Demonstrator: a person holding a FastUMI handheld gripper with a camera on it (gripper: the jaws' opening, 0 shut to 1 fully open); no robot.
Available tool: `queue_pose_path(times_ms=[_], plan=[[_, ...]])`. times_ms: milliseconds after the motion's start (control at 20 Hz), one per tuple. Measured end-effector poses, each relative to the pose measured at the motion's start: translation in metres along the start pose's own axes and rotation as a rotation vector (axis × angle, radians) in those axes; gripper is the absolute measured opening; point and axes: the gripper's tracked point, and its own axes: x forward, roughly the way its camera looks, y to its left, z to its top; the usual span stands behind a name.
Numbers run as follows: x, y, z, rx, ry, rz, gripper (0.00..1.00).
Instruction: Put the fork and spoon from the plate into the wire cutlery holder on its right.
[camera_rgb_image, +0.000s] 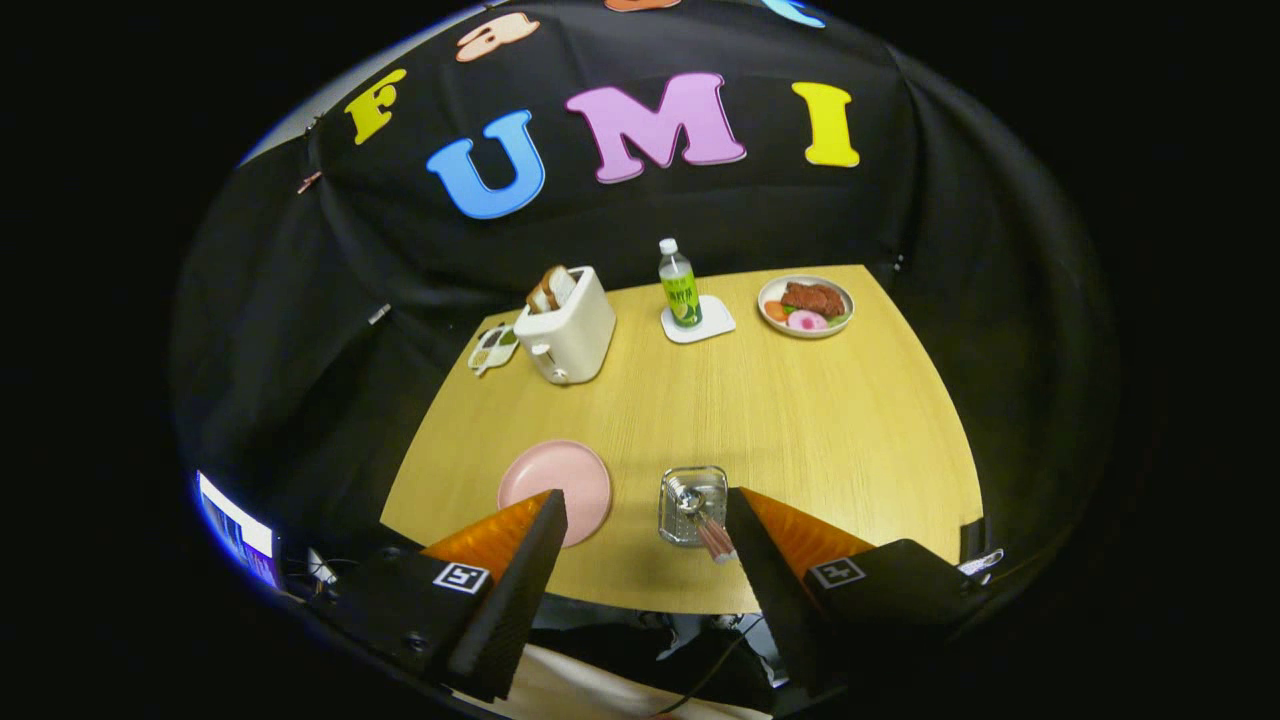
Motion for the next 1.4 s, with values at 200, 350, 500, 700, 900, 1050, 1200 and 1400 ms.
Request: queue_pose_path(times_ms=[200, 350, 500, 700, 900, 1050, 1200, 1400], plan=[[-0.020, 0.002, 0.040, -0.048, -0.198, -0.054, 0.99], [-0.027, 0.014, 0.063, -0.037, -0.303, -0.049, 0.99], [-0.031, 0.015, 0.085, -0.055, -0.395, -0.066, 0.99], [-0.038, 0.020, 0.111, -0.078, -0.497, -0.096, 0.99], [-0.044, 0.017, 0.136, -0.124, -0.570, -0.134, 0.99], [-0.047, 0.018, 0.148, -0.136, -0.597, -0.140, 0.99], [-0.047, 0.018, 0.162, -0.153, -0.630, -0.146, 0.99], [-0.044, 0.020, 0.175, -0.177, -0.650, -0.148, 0.99]])
